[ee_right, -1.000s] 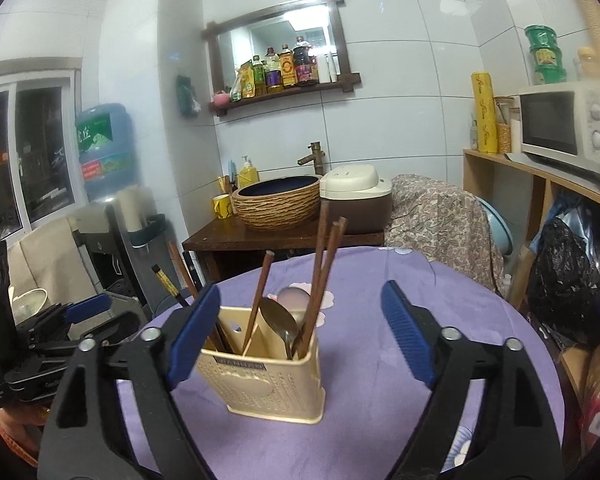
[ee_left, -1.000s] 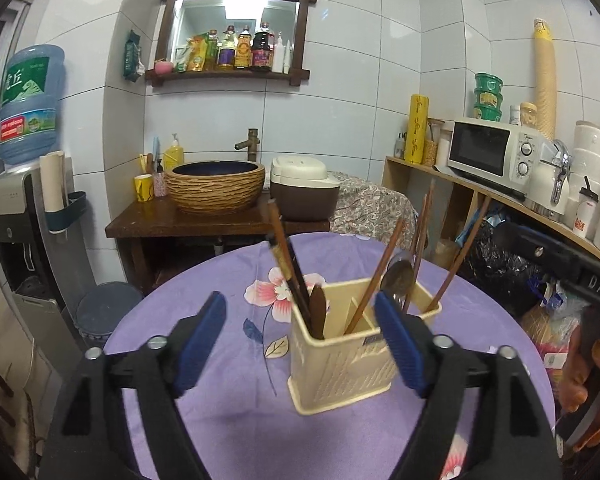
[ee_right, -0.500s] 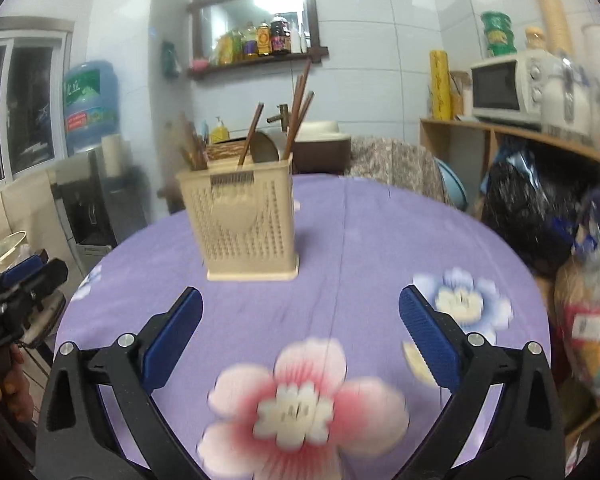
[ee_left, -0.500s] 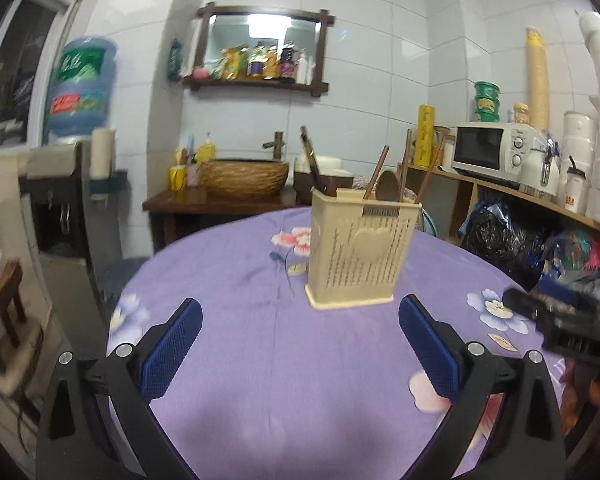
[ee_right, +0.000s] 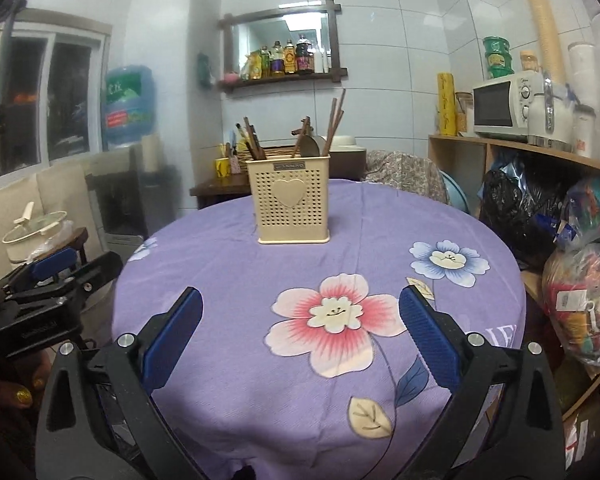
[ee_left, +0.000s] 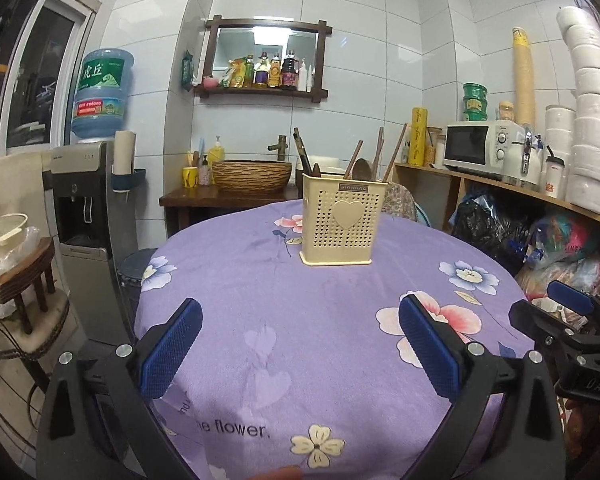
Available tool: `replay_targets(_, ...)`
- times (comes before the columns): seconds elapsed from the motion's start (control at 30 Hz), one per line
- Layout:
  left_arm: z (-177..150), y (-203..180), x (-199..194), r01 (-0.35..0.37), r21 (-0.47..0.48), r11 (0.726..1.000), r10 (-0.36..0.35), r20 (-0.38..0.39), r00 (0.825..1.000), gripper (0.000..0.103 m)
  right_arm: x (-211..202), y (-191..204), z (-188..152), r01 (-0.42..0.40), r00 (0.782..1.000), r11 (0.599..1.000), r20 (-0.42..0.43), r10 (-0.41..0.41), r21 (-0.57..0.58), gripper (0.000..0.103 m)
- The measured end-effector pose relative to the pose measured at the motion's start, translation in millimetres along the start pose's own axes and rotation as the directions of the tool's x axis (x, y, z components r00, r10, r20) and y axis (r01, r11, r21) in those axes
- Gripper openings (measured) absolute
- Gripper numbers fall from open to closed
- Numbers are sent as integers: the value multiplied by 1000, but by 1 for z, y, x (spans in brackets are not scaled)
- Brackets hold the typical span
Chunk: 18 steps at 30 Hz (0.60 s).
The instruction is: Organize utensils
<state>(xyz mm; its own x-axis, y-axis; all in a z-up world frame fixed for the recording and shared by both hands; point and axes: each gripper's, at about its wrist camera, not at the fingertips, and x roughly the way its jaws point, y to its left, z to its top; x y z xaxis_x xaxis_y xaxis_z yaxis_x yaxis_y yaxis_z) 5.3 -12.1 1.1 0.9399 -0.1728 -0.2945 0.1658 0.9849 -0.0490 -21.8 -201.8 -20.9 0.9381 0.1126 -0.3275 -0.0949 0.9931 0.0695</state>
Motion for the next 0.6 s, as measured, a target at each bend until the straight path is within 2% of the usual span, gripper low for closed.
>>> replay_targets(0.17, -2, 0, -9, 16, -2, 1000, -16, 4, 1000, 98, -14, 11, 1, -1, 1000, 999, 31, 2, -34, 97)
replay_targets(0.6, -5, 2, -14, 7, -7, 1000, -7, 8, 1000, 98, -17, 8, 4, 6, 999, 1000, 43, -5, -10, 97)
